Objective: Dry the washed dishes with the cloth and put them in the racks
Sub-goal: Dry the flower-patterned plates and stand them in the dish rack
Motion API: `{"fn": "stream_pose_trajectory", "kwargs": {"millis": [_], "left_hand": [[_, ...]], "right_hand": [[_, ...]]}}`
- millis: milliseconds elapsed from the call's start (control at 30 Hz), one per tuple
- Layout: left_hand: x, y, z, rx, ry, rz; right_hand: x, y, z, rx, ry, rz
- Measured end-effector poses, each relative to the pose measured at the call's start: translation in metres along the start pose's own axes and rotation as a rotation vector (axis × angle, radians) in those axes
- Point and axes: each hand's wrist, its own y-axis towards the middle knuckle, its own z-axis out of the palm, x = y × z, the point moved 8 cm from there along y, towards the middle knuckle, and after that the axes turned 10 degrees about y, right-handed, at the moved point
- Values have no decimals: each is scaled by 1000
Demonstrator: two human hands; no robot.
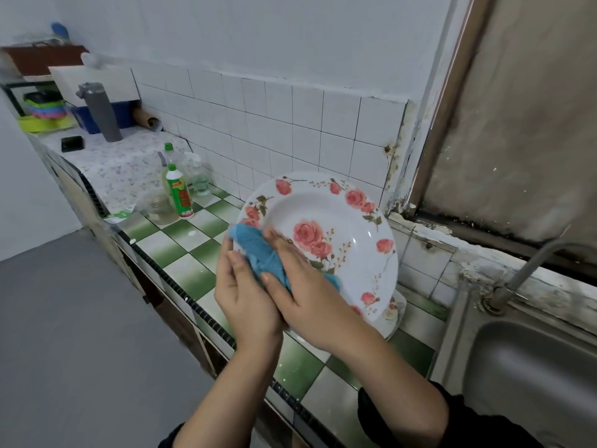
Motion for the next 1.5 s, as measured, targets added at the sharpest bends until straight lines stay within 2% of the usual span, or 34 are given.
{"fn": "stream_pose_trajectory", "kwargs": {"millis": [67, 133, 200, 267, 367, 433, 500, 567, 633, 667, 733, 767, 833, 900, 967, 1067, 1133, 1167, 1233, 1300, 1367, 1433, 1500], "left_hand": [[-8, 9, -2, 7, 60, 36], [-15, 17, -2, 60, 126, 83], [-16, 18, 1, 117, 142, 71], [-15, 12, 6, 175, 156, 76], [-16, 0, 22, 293, 191, 126], [-18, -8, 34, 344, 244, 167], [-17, -5, 37, 310, 246, 168], [-16, 11, 32, 268, 159, 81], [-21, 28, 22, 272, 152, 69], [-25, 33, 17, 270, 193, 95], [-31, 35, 10, 262, 232, 125], [-30, 33, 10, 272, 231, 123], [-28, 24, 16, 321, 220, 140], [-25, 14, 27, 387, 229, 163], [-26, 3, 37, 412, 289, 202], [-28, 9, 35, 367, 241, 184], [-39, 19, 29, 353, 233, 215], [-49, 22, 26, 355, 260, 266], [-60, 22, 22, 373, 302, 336], [-61, 18, 23, 397, 266, 306], [-55, 12, 27, 416, 238, 289], [-52, 5, 37, 461, 256, 314], [-53, -4, 50, 490, 304, 356]], "right_hand": [[-18, -11, -7, 8, -210, 59], [-51, -15, -26, -72, -342, 133], [-80, -16, -67, -347, -210, 218], [-94, -14, -107, -638, -69, 199], [-76, 4, -127, -798, -174, 48], [-52, 19, -107, -749, -133, -54], [-28, 24, -61, -546, -29, -199], [-21, 14, -17, -295, -14, -278], [-40, 0, 1, -126, -160, -297], [-57, -3, -3, -125, -310, -296], [-92, 2, -31, -246, -549, -219], [-105, 8, -51, -339, -568, -131], [-108, 20, -91, -548, -462, -32], [-85, 32, -108, -708, -299, -63], [-51, 40, -93, -701, -148, -161], [-13, 24, -23, -427, 0, -368], [-24, 1, 6, -237, -91, -472], [-38, -7, 6, -202, -213, -506], [-75, -8, -16, -255, -459, -480], [-101, 3, -56, -401, -501, -336], [-102, 14, -95, -586, -403, -255], [-80, 22, -116, -750, -258, -250], [-50, 29, -105, -786, -115, -288]]}}
